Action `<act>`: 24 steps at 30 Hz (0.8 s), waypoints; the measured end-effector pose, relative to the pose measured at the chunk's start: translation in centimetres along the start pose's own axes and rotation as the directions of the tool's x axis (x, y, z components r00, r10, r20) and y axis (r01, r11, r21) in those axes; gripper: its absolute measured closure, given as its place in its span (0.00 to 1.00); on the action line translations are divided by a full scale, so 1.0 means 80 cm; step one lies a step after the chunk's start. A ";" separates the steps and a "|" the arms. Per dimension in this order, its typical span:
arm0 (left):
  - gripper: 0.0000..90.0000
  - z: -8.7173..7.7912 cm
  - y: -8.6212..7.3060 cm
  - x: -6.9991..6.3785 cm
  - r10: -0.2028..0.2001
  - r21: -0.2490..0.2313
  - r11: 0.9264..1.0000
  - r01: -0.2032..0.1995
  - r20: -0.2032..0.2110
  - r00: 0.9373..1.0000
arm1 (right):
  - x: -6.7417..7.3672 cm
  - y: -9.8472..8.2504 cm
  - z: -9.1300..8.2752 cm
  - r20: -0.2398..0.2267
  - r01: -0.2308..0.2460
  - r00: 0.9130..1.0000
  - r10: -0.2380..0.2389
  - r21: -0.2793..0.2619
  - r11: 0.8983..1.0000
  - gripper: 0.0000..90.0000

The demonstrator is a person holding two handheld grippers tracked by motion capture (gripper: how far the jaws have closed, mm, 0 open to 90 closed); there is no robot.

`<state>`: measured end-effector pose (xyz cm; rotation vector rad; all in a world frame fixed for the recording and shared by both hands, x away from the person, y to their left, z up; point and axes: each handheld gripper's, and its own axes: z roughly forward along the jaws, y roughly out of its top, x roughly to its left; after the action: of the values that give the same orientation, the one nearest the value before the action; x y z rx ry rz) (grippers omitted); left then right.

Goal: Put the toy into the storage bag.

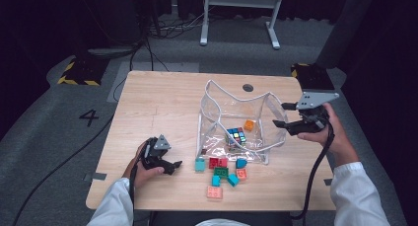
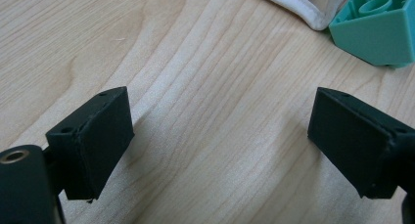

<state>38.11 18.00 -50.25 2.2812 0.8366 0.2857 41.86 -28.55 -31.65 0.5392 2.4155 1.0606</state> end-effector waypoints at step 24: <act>0.11 0.000 0.000 0.000 -0.003 -0.001 1.000 0.003 0.004 1.000 | 0.016 -0.099 -0.026 0.025 -0.114 0.993 0.116 -0.057 0.992 0.32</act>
<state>38.11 17.98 -50.27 2.2786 0.8371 0.2800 38.33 -34.08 -36.73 0.6771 2.3469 1.1557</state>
